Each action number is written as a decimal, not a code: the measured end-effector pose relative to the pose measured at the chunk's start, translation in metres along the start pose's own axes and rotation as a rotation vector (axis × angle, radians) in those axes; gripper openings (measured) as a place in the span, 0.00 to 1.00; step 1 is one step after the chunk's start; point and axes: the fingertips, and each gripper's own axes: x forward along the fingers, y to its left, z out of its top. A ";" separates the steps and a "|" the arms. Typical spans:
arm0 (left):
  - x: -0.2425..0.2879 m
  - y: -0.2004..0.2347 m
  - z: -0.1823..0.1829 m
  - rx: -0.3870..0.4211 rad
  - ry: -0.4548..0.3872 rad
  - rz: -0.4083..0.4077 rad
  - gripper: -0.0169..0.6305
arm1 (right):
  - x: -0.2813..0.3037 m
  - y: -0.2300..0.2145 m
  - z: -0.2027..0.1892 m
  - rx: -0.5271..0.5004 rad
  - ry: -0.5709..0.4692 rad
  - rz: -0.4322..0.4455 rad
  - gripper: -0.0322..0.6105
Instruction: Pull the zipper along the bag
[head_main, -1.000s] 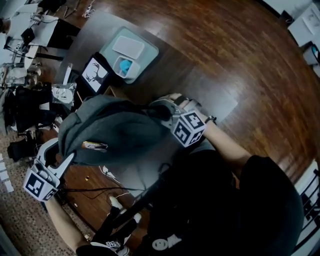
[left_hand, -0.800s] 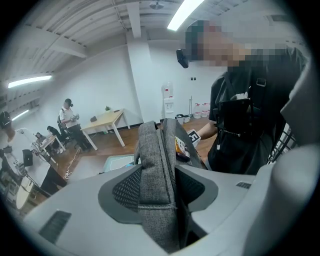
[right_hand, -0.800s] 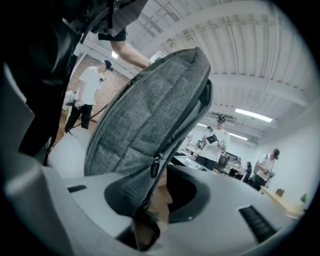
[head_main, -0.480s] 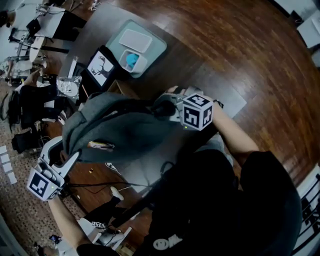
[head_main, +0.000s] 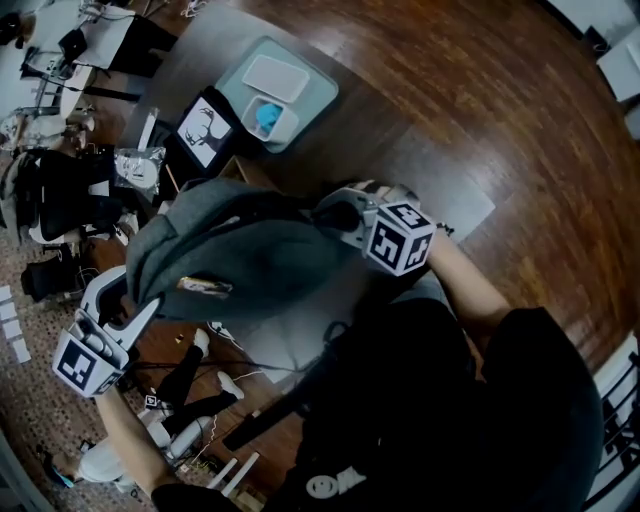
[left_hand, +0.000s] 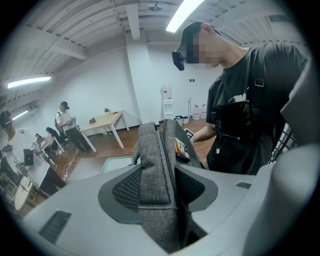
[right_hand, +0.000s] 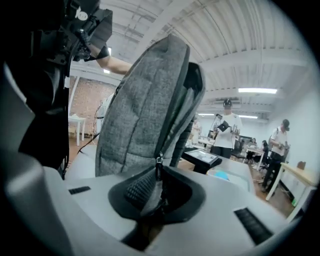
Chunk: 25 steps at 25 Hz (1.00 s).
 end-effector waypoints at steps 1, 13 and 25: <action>0.000 0.000 0.000 0.001 0.001 0.001 0.33 | 0.001 0.000 0.000 -0.029 0.003 -0.022 0.14; 0.001 -0.002 0.005 0.004 -0.002 0.003 0.33 | 0.001 -0.001 0.004 -0.116 -0.041 -0.053 0.10; 0.000 0.000 0.004 0.025 -0.064 0.042 0.36 | -0.007 -0.013 0.006 -0.160 0.022 -0.251 0.09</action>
